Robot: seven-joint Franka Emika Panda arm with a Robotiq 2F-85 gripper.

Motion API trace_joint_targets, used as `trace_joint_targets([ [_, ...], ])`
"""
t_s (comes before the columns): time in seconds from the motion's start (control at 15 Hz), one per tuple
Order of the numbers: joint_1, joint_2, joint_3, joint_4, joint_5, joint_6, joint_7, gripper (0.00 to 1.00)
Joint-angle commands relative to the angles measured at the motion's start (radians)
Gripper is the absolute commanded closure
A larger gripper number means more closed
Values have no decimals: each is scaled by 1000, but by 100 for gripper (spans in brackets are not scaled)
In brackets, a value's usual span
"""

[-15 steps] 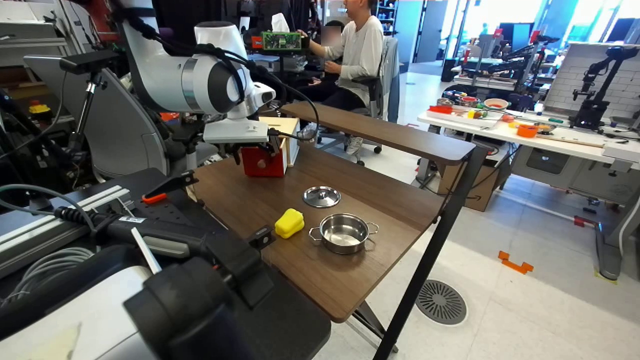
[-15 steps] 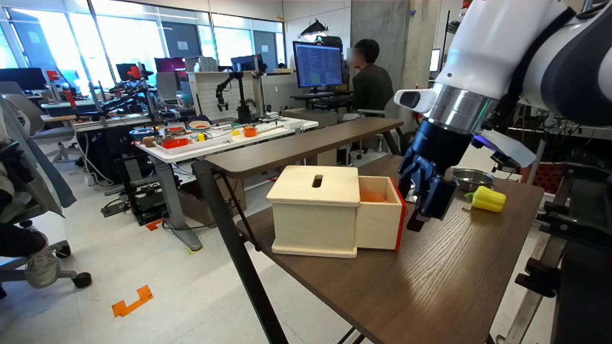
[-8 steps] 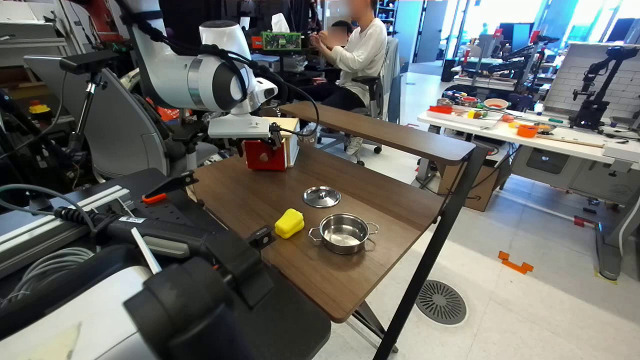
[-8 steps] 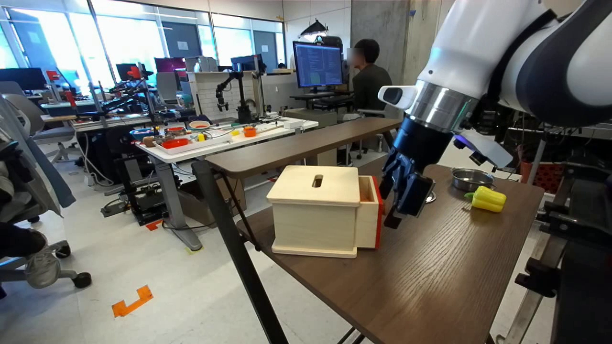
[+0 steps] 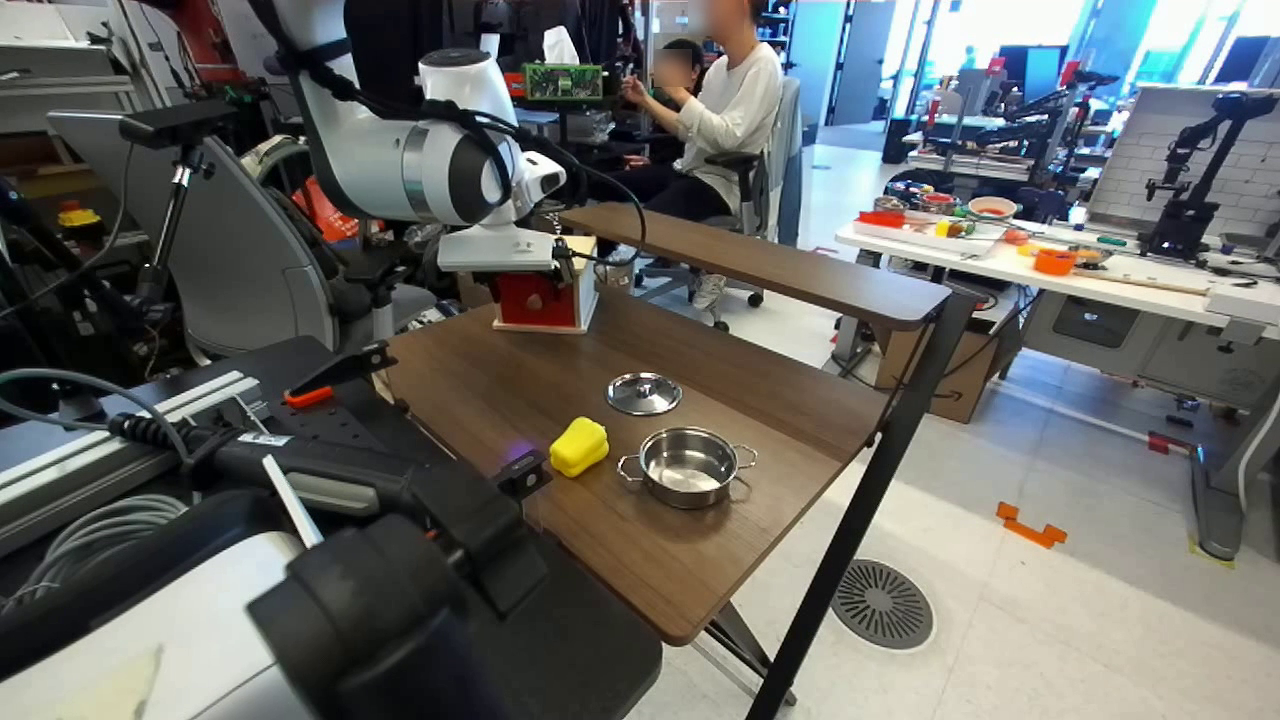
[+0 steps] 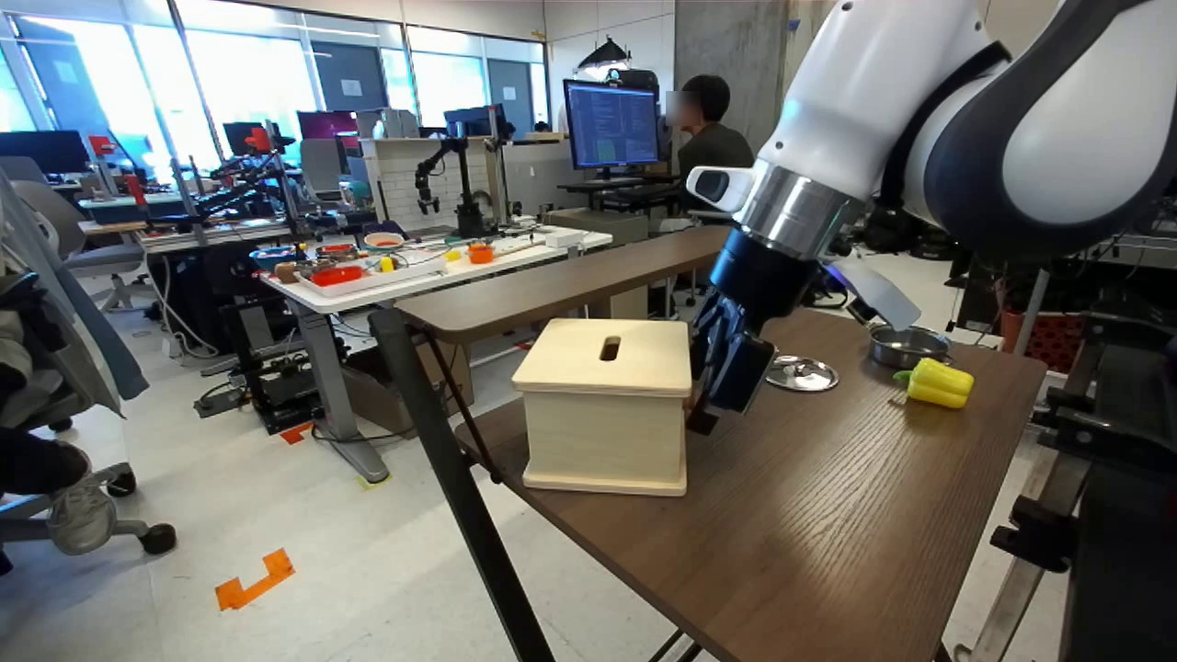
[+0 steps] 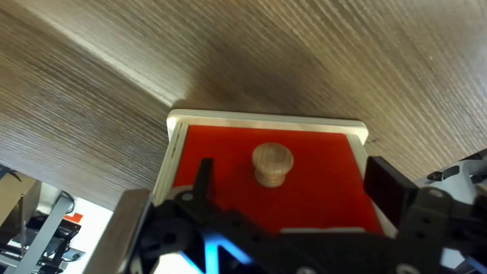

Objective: Move the yellow bell pepper and close the drawer

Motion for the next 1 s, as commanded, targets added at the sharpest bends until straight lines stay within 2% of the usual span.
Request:
trace_joint_targets([
  [0.0,-15,19,15,22,25,22,-26,0],
  [0.13,-28,-1,18,-1,21,12,-30,0],
  [0.27,3,-40,-27,-37,32,9,-9,0],
  [0.47,85,-136,-143,-112,57,-16,24,0],
  [0.6,166,-213,-247,-171,81,-30,52,0],
  [0.8,298,-312,-412,-240,88,-138,131,0],
  [0.87,200,-220,-315,-165,70,-74,74,0],
  [0.93,235,-255,-359,-188,62,-102,103,0],
])
